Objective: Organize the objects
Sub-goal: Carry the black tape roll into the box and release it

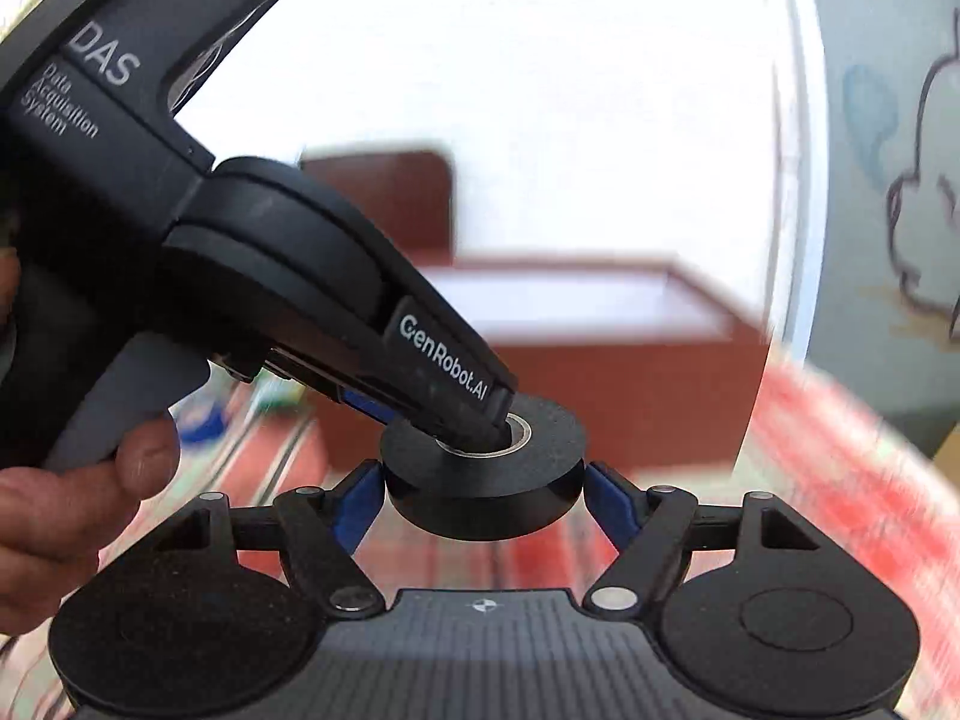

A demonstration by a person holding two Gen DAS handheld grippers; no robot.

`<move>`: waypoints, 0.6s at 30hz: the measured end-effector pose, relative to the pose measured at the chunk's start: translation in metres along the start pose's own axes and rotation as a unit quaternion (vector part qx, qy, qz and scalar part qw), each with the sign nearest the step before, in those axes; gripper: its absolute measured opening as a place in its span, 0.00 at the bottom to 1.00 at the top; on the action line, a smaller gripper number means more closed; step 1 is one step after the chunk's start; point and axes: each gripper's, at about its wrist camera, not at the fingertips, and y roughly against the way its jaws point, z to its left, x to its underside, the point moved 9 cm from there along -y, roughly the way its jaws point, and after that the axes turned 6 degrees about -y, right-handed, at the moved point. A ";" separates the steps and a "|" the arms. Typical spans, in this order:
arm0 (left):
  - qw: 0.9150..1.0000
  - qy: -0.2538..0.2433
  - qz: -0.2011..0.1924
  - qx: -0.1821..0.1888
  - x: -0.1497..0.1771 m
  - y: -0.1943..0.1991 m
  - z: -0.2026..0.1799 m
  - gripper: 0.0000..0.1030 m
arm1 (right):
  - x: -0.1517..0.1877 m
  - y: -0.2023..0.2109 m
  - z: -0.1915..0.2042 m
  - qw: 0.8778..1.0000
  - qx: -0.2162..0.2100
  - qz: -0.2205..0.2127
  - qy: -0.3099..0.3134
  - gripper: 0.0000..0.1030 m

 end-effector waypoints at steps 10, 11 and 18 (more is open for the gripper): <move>0.999 -0.002 -0.032 -0.019 -0.102 -0.066 0.009 0.35 | -0.068 -0.080 -0.066 0.998 0.038 -0.042 0.017 0.71; 0.999 -0.003 -0.027 -0.017 -0.106 -0.078 0.009 0.36 | -0.068 -0.091 -0.074 0.998 0.049 -0.035 0.022 0.71; 1.000 -0.001 -0.008 -0.029 -0.088 -0.103 0.004 0.43 | -0.055 -0.088 -0.105 0.995 0.083 -0.049 0.004 0.71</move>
